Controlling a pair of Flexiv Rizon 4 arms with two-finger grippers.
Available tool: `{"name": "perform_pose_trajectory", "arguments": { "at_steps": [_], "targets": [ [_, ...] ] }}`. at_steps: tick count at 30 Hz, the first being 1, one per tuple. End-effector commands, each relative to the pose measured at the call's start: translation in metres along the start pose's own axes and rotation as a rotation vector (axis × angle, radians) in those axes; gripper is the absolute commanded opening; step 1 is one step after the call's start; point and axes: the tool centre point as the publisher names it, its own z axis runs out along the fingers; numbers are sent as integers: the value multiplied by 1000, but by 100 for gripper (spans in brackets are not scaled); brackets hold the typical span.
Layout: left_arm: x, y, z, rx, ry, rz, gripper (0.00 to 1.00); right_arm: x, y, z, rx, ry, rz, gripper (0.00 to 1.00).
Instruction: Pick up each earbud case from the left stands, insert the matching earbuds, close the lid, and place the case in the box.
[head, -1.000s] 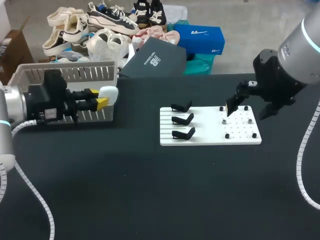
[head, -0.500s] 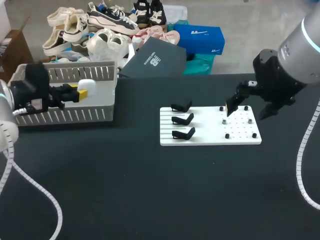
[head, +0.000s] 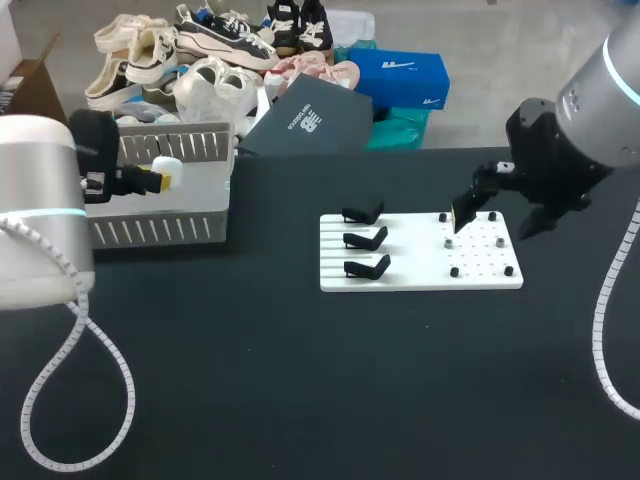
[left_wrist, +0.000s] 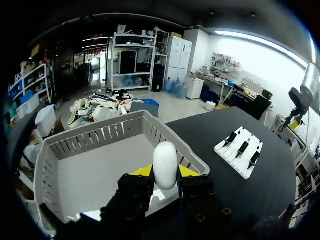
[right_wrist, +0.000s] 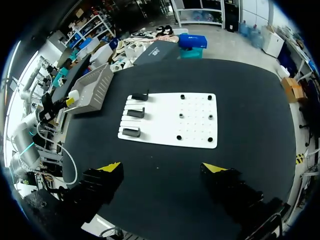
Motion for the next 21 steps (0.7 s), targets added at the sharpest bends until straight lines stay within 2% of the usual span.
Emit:
{"name": "perform_pose_trajectory", "arguments": {
  "at_steps": [1,2,3,8,11,15,21],
  "targets": [
    [-5,0,30,-103,22,-1,78,1,0,0,0,-5,1,100],
    [-5,0,30,-102,21,-1,92,1,0,0,0,-5,1,100],
    [-5,-1,31,-95,15,2,100,1,0,0,0,-5,1,100],
    [-11,-6,25,-81,-26,17,100,1,0,0,0,-5,1,100],
    [-19,-18,15,-51,-75,52,100,1,0,0,0,-5,1,100],
    [-30,-43,-3,6,-156,107,100,1,0,0,0,-5,1,100],
    [-35,-85,-19,129,-214,165,100,1,0,0,0,-5,1,100]
  ]
}}
